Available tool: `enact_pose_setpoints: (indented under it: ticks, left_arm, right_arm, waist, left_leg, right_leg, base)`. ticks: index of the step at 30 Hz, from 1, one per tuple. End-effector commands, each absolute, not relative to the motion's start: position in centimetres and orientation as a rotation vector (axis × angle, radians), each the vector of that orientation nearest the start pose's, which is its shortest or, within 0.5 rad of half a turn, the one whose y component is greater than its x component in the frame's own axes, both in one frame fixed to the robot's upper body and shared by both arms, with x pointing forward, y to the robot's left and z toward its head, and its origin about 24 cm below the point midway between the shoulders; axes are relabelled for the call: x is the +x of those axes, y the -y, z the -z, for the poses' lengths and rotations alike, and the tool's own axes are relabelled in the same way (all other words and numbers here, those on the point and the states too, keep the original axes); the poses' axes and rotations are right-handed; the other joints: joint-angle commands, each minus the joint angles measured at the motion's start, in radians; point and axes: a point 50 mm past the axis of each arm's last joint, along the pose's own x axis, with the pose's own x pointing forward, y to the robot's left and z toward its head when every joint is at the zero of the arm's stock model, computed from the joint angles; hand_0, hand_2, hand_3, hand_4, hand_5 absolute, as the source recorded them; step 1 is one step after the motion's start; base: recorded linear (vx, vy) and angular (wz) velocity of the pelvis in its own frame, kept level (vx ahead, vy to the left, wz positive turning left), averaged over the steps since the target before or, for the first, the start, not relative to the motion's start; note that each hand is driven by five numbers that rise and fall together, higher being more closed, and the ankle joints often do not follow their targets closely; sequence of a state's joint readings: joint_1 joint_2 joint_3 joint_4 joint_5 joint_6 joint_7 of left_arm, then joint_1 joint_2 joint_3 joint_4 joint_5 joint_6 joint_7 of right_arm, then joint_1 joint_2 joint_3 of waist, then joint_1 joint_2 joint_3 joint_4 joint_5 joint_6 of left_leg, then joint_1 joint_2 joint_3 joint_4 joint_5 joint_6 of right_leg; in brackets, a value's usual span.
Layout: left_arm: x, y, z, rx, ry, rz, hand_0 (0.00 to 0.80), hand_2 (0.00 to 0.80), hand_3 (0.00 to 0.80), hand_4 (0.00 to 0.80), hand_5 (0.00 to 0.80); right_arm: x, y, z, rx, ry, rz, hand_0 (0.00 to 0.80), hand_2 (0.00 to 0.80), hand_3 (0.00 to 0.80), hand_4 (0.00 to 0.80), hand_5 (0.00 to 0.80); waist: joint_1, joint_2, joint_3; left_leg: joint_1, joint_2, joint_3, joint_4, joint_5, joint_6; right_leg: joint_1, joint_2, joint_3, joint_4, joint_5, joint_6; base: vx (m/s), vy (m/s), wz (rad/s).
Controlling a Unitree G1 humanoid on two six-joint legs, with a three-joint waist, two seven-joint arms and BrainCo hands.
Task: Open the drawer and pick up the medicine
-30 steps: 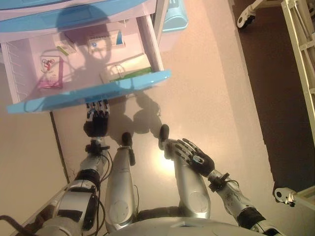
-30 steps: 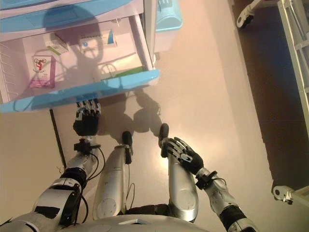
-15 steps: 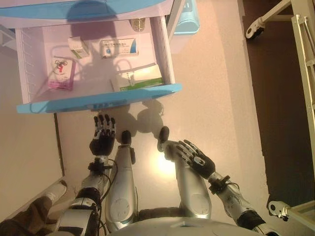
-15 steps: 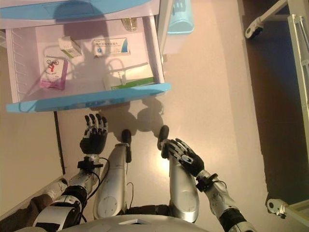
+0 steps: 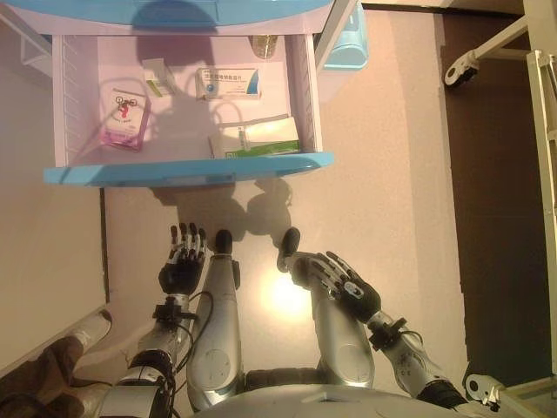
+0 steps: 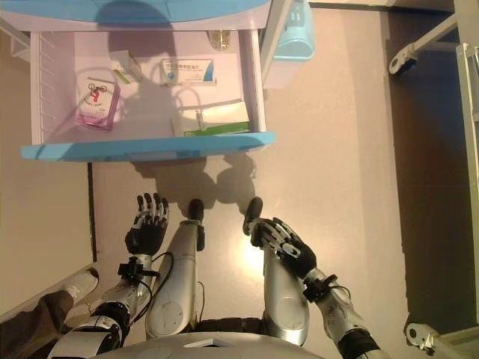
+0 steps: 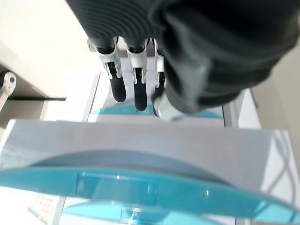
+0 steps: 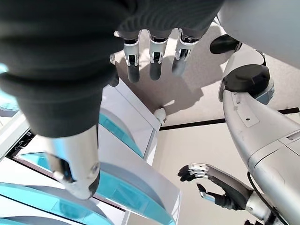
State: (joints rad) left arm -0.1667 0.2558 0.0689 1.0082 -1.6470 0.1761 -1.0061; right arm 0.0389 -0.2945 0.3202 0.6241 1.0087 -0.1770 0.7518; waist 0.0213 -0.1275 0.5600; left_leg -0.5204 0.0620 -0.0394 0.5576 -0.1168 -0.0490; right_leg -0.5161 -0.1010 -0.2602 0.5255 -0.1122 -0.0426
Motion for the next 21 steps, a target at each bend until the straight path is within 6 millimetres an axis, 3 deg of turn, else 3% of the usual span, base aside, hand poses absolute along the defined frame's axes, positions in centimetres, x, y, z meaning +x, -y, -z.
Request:
enact_pose_setpoints:
  ticks: [1, 6, 9, 10, 11, 12, 14, 16, 21]
  left_arm:
    - [18.9, -23.2, 8.3, -1.385, -0.029, 0.093, 0.0, 0.0, 0.0, 0.0, 0.0]
    - [18.4, -23.8, 9.2, -1.154, -0.196, 0.023, 0.0, 0.0, 0.0, 0.0, 0.0]
    - [17.9, -24.3, 9.5, -1.036, -0.276, -0.012, 0.0, 0.0, 0.0, 0.0, 0.0]
    - [17.6, -24.7, 9.7, -1.006, -0.298, -0.051, 0.0, 0.0, 0.0, 0.0, 0.0]
    - [17.3, -25.3, 9.5, -0.981, -0.306, -0.085, 0.0, 0.0, 0.0, 0.0, 0.0]
    - [17.0, -25.5, 9.5, -0.969, -0.315, -0.103, 0.0, 0.0, 0.0, 0.0, 0.0]
    - [14.5, -26.8, 10.1, -0.888, -0.35, -0.169, 0.0, 0.0, 0.0, 0.0, 0.0]
    - [13.1, -27.3, 10.5, -0.835, -0.38, -0.201, 0.0, 0.0, 0.0, 0.0, 0.0]
    - [11.2, -28.9, 10.9, -0.779, -0.447, -0.27, 0.0, 0.0, 0.0, 0.0, 0.0]
  right_arm:
    - [17.2, 16.6, 6.9, 0.756, -0.276, -0.514, 0.0, 0.0, 0.0, 0.0, 0.0]
    - [18.1, 18.8, 6.8, 0.657, -0.235, -0.279, 0.0, 0.0, 0.0, 0.0, 0.0]
    - [18.8, 21.1, 5.9, 0.527, -0.163, -0.105, 0.0, 0.0, 0.0, 0.0, 0.0]
    - [19.3, 22.2, 5.0, 0.403, -0.116, -0.011, 0.0, 0.0, 0.0, 0.0, 0.0]
    - [20.3, 23.3, 2.8, 0.326, -0.04, 0.043, 0.0, 0.0, 0.0, 0.0, 0.0]
    - [20.4, 23.6, 2.1, 0.273, -0.014, 0.072, 0.0, 0.0, 0.0, 0.0, 0.0]
    - [21.1, 25.1, -2.2, 0.11, 0.156, 0.108, 0.0, 0.0, 0.0, 0.0, 0.0]
    - [21.1, 25.2, -4.8, -0.096, 0.282, 0.119, 0.0, 0.0, 0.0, 0.0, 0.0]
    - [23.0, 27.1, -13.8, -0.611, 0.547, 0.101, 0.0, 0.0, 0.0, 0.0, 0.0]
  waist:
    - [0.01, -0.004, -0.04]
    - [0.008, 0.016, -0.04]
    - [0.006, 0.026, -0.04]
    - [0.004, 0.03, -0.04]
    - [0.003, 0.033, -0.04]
    - [0.003, 0.032, -0.04]
    - [0.0, 0.028, -0.04]
    - [-0.003, 0.028, -0.04]
    - [0.002, 0.034, -0.04]
  left_leg:
    - [0.058, -0.027, 0.076, -0.12, -0.012, 0.056]
    - [0.078, -0.031, 0.083, -0.138, -0.002, 0.056]
    - [0.092, -0.035, 0.087, -0.15, 0.0, 0.059]
    - [0.098, -0.036, 0.09, -0.153, -0.001, 0.06]
    - [0.095, -0.029, 0.095, -0.171, 0.025, 0.068]
    - [0.099, -0.028, 0.096, -0.172, 0.023, 0.069]
    - [0.122, -0.027, 0.103, -0.186, 0.019, 0.079]
    - [0.138, -0.025, 0.108, -0.195, 0.016, 0.084]
    - [0.173, -0.031, 0.125, -0.223, 0.005, 0.093]
  right_leg:
    - [0.034, 0.005, -0.009, 0.2, -0.168, 0.057]
    - [0.044, -0.004, -0.009, 0.188, -0.152, 0.063]
    - [0.053, -0.006, -0.004, 0.175, -0.132, 0.073]
    - [0.057, -0.008, -0.001, 0.169, -0.12, 0.08]
    - [0.055, -0.007, -0.008, 0.145, -0.081, 0.076]
    - [0.059, -0.007, -0.007, 0.141, -0.078, 0.078]
    - [0.079, -0.01, 0.004, 0.122, -0.046, 0.098]
    - [0.09, -0.014, 0.009, 0.116, -0.033, 0.108]
    - [0.117, -0.029, 0.02, 0.08, 0.005, 0.14]
  base:
    - [0.0, 0.0, 0.0]
    - [0.015, 0.018, 0.04]
    - [0.034, 0.025, 0.06]
    - [-0.016, 0.007, 0.05]
    - [0.0, 0.0, 0.0]
    - [0.0, 0.0, 0.0]
    - [0.079, -0.012, -0.07]
    - [0.074, 0.015, -0.03]
    - [0.045, 0.039, -0.01]
